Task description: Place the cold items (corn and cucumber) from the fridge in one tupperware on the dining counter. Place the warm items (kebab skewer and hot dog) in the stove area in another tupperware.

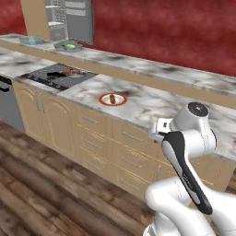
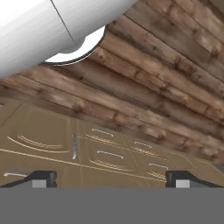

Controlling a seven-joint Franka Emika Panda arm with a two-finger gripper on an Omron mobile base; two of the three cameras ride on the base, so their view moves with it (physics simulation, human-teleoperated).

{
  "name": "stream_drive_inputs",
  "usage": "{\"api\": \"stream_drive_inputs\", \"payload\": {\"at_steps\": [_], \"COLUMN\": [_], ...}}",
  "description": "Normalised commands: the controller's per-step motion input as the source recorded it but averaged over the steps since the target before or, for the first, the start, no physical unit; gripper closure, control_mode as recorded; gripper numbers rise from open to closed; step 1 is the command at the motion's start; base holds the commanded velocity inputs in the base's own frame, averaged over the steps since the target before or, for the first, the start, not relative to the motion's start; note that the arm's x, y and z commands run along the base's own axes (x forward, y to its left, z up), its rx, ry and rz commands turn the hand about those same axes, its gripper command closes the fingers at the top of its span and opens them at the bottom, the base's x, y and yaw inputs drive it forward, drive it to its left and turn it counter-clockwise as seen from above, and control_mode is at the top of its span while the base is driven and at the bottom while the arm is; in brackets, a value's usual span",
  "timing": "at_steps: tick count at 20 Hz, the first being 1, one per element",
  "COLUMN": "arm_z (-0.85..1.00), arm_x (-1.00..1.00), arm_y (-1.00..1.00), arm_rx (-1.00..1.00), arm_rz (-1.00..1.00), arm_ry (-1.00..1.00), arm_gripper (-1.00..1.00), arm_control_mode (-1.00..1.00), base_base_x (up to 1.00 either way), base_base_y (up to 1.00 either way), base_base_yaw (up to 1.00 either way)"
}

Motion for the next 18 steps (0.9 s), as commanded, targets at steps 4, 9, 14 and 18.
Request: {"api": "stream_drive_inputs", "payload": {"at_steps": [4, 9, 14, 18], "arm_z": [0.0, 0.0, 0.0, 0.0], "arm_x": [0.0, 0.0, 0.0, 0.0], "arm_y": [0.0, 0.0, 0.0, 0.0], "arm_rx": [0.0, 0.0, 0.0, 0.0], "arm_rz": [0.0, 0.0, 0.0, 0.0], "arm_ry": [0.0, 0.0, 0.0, 0.0], "arm_gripper": [-1.0, -1.0, -1.0, -1.0], "arm_control_mode": [1.0, 1.0, 1.0, 1.0], "base_base_x": [0.43, 0.36, 0.26, 0.14], "base_base_y": [0.79, 0.84, 0.81, 0.71], "base_base_yaw": [-0.43, -0.44, -0.4, -0.4]}}
